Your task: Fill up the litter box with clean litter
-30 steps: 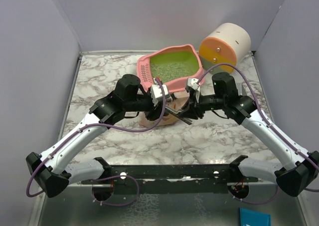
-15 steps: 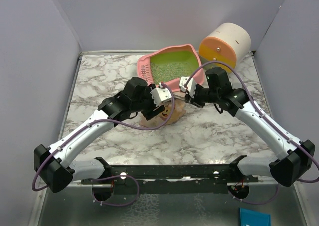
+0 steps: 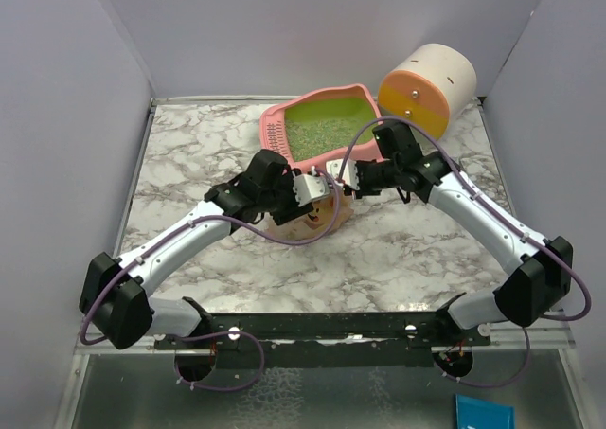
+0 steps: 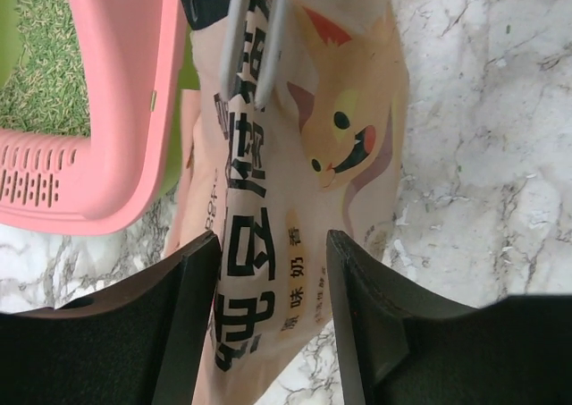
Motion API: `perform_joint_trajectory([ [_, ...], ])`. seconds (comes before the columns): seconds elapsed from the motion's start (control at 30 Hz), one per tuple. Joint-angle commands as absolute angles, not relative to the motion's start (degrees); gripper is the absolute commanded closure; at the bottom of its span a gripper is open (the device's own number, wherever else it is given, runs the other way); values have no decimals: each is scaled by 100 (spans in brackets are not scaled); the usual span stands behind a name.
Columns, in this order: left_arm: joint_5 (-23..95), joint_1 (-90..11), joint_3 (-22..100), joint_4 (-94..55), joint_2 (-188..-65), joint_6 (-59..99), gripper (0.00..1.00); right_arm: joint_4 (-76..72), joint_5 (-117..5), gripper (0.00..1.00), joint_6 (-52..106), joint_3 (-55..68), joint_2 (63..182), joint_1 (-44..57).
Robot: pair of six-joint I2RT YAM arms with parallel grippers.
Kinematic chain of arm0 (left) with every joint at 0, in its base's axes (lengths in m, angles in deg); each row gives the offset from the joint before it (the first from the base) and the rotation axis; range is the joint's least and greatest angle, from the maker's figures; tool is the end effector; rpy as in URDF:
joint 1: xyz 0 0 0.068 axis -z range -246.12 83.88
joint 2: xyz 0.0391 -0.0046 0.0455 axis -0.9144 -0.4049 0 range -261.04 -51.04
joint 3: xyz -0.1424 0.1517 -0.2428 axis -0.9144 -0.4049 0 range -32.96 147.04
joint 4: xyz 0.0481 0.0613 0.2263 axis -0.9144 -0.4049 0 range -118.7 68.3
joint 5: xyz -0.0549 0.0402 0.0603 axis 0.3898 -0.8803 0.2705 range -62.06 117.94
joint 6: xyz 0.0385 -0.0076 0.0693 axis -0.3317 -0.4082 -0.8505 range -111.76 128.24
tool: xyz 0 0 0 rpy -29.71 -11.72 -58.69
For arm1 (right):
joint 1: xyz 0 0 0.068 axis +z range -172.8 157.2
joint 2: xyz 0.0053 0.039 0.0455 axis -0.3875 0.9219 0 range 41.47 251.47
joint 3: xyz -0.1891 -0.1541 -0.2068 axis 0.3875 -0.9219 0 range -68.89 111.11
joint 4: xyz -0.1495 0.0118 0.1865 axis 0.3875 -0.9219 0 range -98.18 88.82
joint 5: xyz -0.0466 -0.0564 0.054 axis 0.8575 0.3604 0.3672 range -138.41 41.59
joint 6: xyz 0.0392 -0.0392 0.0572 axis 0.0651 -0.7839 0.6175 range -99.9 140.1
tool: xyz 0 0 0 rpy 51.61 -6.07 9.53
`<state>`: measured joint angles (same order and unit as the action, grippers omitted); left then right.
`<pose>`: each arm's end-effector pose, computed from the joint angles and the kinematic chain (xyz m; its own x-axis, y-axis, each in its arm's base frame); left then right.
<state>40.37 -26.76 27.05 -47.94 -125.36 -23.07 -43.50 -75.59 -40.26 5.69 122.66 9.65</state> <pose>0.2009 -0.1839 0.3260 -0.0421 0.6907 -0.7219 0.8983 0.3424 0.2753 0.2259 0.1807 0.3545 0.3204 -0.7125 -0.6243 -0.9142 -0.0601 -0.4007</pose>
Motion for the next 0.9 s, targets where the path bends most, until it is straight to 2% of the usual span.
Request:
perform_joint_trajectory([
  [0.0,4118,-2748,2674,-4556,-12702,-2555,51,-4595,-7908,99,-4586,901,12379,814],
  [0.07,4081,-2745,2696,-4526,-12782,-2568,62,-4623,-7959,99,-4669,933,12448,761],
  [0.2,3918,-2744,2786,-4464,-12873,-2541,100,-4547,-7973,99,-4810,908,12533,718],
  [0.47,3293,-2745,2962,-4385,-12843,-2654,100,-4477,-8300,99,-4969,851,12585,705],
  [0.87,3336,-2738,3183,-4213,-12742,-2868,100,-3887,-8613,99,-5022,453,12755,709],
])
